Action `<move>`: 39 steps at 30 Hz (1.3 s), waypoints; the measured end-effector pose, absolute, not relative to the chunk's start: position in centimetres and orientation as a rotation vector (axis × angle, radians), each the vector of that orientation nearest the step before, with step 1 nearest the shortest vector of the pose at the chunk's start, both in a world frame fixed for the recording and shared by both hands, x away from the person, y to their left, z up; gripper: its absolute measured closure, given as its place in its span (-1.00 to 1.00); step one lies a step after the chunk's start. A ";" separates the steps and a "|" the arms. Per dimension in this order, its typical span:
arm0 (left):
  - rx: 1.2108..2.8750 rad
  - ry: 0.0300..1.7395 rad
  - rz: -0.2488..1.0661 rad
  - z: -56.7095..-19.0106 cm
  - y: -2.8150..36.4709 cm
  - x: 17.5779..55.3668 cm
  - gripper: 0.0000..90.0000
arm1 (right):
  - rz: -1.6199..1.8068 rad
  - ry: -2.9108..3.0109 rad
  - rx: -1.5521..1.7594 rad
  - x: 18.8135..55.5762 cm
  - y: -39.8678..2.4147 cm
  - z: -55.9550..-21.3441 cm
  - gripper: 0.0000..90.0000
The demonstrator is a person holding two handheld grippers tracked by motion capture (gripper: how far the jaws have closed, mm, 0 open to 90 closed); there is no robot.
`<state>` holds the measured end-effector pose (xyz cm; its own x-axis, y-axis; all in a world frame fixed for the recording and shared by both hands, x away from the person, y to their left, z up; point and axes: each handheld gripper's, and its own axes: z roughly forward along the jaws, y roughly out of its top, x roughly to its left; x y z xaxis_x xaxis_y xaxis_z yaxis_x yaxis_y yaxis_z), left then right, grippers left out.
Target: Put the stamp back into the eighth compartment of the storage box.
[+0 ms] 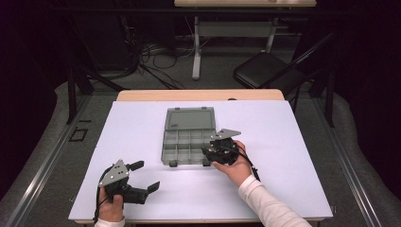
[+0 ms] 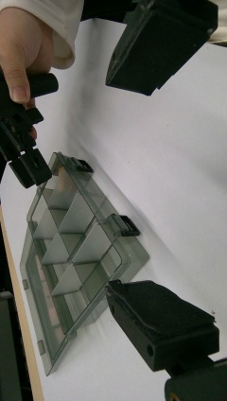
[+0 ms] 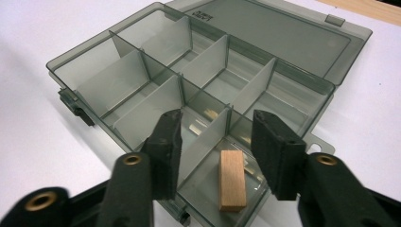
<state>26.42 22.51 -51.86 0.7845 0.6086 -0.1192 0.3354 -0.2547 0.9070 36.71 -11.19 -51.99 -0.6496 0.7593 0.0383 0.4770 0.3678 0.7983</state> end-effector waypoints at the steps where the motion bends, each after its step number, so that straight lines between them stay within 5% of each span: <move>1: 1.863 0.730 0.319 -51.9 22.5 26.4 -0.92 | 1.171 2.297 1.076 36.7 -11.1 -52.0 0.12; 21: 1.864 0.728 0.300 -52.1 22.1 26.7 -0.91 | 1.233 2.281 1.095 36.6 -11.6 -51.4 -0.32; 27: 1.866 0.724 0.299 -52.1 22.0 26.8 -0.91 | 1.248 2.245 1.066 35.8 -12.2 -50.7 -0.65; 39: 1.862 0.725 0.297 -52.1 21.9 26.9 -0.91 | 1.307 2.197 1.037 33.5 -14.3 -49.6 -0.77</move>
